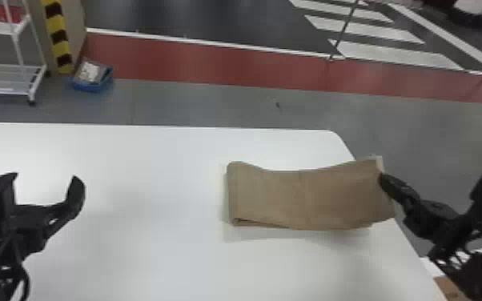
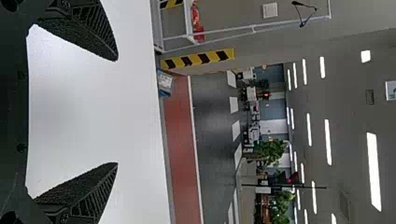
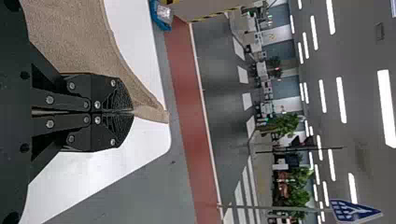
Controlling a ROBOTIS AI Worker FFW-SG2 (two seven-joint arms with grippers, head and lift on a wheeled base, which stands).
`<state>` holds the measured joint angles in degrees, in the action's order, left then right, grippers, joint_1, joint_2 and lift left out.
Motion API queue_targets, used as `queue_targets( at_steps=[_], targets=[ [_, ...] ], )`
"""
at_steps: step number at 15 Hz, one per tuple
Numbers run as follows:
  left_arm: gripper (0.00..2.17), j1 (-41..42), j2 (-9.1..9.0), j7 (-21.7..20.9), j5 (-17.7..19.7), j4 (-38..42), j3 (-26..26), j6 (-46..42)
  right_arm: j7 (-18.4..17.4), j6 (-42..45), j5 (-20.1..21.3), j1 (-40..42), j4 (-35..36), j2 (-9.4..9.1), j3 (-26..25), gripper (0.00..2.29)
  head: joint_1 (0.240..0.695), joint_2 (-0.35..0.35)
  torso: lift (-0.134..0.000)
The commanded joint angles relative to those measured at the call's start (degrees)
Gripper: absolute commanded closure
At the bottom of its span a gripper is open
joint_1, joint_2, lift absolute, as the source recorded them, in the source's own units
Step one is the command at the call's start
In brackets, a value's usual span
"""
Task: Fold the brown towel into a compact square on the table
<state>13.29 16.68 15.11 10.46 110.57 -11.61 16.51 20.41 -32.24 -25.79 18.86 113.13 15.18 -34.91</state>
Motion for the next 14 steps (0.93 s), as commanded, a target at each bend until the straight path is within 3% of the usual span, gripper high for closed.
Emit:
queue_targets(
  at_steps=[1,4,8,11,14],
  targets=[
    [0.08,0.77,0.02,0.0,0.0,0.44,0.01,-0.2,0.24,2.22,2.94,-1.19,-5.9,-0.15,2.04,1.45,0.695,-0.302,-0.125],
    [0.08,2.62,0.28,-0.08,0.0,0.52,0.45,-1.25,0.33,6.97,4.87,-2.95,-9.59,0.11,2.65,1.45,0.695,-0.315,-0.125],
    [0.08,3.58,0.28,-0.17,0.0,0.79,1.15,-1.95,3.41,9.25,0.91,-2.07,-6.6,-1.12,0.63,1.45,0.695,-0.311,-0.125],
    [0.08,4.11,0.28,-0.17,0.0,1.84,0.62,-1.95,3.41,8.2,3.38,-3.12,-8.36,0.99,1.86,1.45,0.695,-0.306,-0.125],
    [0.08,4.73,0.28,-0.17,0.0,2.02,1.06,-1.95,4.46,10.13,6.8,-6.11,-16.36,1.69,4.24,1.45,0.695,-0.317,-0.125]
  ],
)
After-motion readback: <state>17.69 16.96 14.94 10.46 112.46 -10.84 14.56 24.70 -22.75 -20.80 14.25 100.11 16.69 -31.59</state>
